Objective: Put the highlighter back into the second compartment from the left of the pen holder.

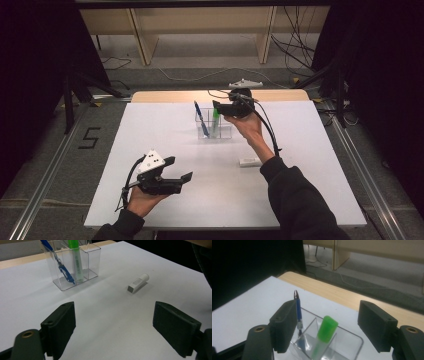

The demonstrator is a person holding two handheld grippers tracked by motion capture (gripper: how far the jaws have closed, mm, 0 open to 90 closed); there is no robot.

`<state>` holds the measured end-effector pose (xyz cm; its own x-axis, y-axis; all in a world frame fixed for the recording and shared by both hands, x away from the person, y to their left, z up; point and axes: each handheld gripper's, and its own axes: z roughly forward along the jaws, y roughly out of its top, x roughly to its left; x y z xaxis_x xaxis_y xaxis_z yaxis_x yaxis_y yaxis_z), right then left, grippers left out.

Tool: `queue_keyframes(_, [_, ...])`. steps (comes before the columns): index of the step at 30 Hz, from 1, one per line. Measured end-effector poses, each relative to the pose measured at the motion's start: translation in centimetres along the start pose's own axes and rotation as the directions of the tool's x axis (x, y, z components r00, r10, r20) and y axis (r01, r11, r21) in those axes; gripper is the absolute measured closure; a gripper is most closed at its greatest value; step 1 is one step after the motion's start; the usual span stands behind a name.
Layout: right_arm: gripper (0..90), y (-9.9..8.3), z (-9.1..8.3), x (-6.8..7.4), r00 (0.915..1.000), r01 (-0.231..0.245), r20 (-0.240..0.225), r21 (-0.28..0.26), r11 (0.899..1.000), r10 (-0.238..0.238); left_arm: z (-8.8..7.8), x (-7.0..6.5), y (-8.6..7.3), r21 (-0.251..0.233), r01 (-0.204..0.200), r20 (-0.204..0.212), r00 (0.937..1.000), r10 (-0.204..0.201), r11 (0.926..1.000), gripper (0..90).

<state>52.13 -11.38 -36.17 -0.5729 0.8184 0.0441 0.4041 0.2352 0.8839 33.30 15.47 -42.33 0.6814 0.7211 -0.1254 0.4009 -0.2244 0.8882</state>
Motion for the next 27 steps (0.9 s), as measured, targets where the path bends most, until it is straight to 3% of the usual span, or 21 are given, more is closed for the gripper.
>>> queue_keyframes(4, [29.9,-0.1,-1.5,0.0,0.9969,0.077,-0.012,0.019,0.997,-0.077,0.1,0.0,0.0,0.002,0.001,0.000,1.0000,-0.001,1.0000,18.1])
queue_keyframes(16, [28.0,-1.7,-4.4,-1.2,0.9930,0.085,-0.088,0.064,0.994,-0.079,0.1,0.0,0.0,0.007,0.004,-0.002,1.0000,-0.004,1.0000,18.1])
queue_keyframes(27, [26.5,-3.7,-6.0,-1.8,0.9877,0.079,-0.141,0.068,0.995,-0.069,0.2,0.1,-0.1,0.006,0.009,-0.003,1.0000,-0.009,0.9999,18.1])
